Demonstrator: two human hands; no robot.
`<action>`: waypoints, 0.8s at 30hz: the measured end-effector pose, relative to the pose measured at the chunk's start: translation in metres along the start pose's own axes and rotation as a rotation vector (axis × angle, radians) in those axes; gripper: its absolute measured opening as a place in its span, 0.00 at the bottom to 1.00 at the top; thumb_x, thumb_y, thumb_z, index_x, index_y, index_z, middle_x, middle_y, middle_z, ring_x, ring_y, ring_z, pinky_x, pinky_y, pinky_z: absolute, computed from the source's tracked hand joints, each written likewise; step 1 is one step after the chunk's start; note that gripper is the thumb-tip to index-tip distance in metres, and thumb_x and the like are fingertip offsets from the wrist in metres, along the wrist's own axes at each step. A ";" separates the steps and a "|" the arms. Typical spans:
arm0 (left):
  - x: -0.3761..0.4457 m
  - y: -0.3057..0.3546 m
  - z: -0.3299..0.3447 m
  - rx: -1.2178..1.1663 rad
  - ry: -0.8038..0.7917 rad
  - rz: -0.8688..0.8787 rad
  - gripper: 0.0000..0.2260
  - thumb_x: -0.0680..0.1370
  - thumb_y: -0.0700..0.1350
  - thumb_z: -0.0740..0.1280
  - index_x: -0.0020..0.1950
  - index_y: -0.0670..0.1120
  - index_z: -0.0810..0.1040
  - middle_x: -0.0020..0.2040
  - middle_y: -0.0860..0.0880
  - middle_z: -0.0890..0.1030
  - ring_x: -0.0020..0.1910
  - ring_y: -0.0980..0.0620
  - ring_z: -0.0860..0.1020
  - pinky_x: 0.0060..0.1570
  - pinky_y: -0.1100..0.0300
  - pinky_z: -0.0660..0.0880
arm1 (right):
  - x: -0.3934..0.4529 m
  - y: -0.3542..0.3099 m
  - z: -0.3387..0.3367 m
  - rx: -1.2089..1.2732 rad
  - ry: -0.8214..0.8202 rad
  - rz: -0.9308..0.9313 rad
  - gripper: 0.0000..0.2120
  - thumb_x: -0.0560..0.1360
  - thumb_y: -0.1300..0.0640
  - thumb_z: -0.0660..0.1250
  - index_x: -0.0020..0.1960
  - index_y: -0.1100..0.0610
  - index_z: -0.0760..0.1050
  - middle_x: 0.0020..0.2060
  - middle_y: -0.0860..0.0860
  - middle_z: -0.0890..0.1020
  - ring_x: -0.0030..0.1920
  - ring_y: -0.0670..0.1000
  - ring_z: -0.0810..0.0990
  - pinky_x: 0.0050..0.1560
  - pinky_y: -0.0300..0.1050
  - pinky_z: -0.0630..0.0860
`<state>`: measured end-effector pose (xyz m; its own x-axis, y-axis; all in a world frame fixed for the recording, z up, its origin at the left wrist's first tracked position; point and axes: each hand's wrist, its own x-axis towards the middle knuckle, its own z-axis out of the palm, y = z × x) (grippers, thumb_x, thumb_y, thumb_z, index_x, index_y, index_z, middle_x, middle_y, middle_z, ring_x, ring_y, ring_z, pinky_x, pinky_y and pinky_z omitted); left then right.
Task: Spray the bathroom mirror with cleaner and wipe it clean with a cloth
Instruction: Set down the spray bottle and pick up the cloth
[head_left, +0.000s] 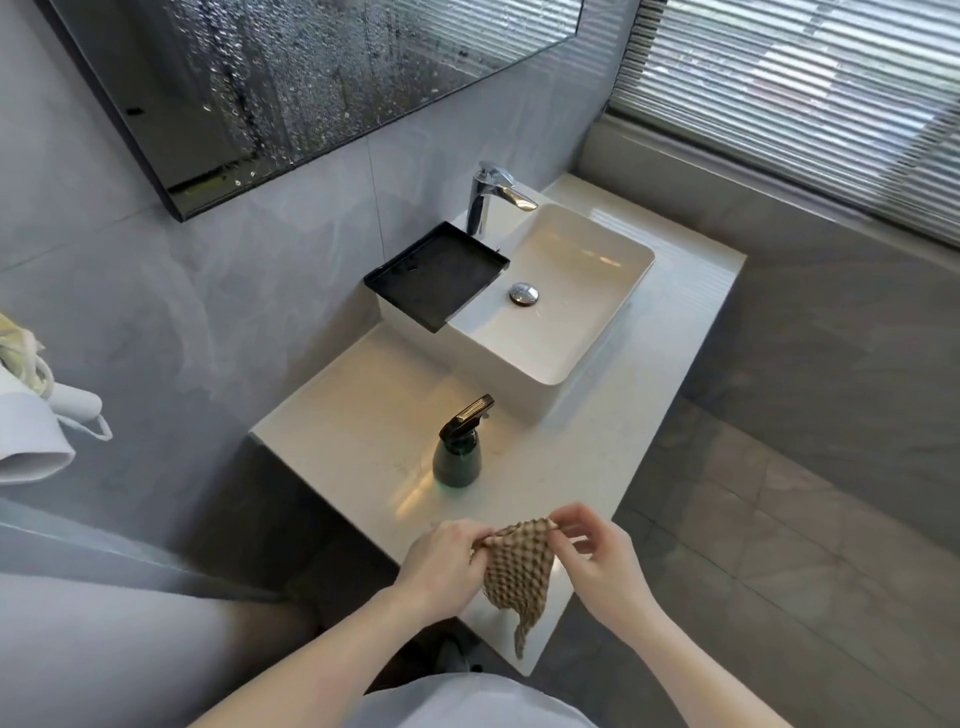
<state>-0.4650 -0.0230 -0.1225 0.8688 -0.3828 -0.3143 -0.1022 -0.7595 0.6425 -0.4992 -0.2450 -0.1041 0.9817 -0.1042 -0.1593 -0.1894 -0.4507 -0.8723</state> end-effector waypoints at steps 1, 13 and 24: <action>0.003 0.000 -0.002 -0.009 0.023 0.018 0.12 0.84 0.50 0.61 0.63 0.57 0.83 0.57 0.58 0.83 0.56 0.56 0.80 0.56 0.53 0.80 | 0.000 0.000 -0.003 0.002 0.020 0.003 0.09 0.80 0.62 0.73 0.48 0.48 0.81 0.44 0.41 0.86 0.47 0.46 0.85 0.45 0.38 0.80; 0.016 0.007 -0.015 0.116 0.157 0.237 0.11 0.83 0.49 0.67 0.63 0.56 0.85 0.60 0.61 0.82 0.58 0.60 0.75 0.53 0.66 0.71 | -0.008 0.003 -0.026 -0.144 0.044 -0.084 0.19 0.75 0.69 0.74 0.53 0.45 0.85 0.50 0.33 0.85 0.51 0.42 0.84 0.48 0.35 0.78; -0.021 -0.034 0.043 0.280 -0.316 0.117 0.07 0.77 0.46 0.70 0.53 0.54 0.84 0.55 0.56 0.83 0.57 0.52 0.80 0.55 0.55 0.77 | -0.056 0.079 0.020 -0.318 -0.316 0.206 0.25 0.72 0.68 0.69 0.46 0.36 0.81 0.43 0.42 0.86 0.44 0.37 0.81 0.48 0.33 0.77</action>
<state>-0.5008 -0.0116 -0.1678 0.6573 -0.5835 -0.4770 -0.3564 -0.7983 0.4855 -0.5691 -0.2567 -0.1730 0.8717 0.0323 -0.4890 -0.3283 -0.7024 -0.6315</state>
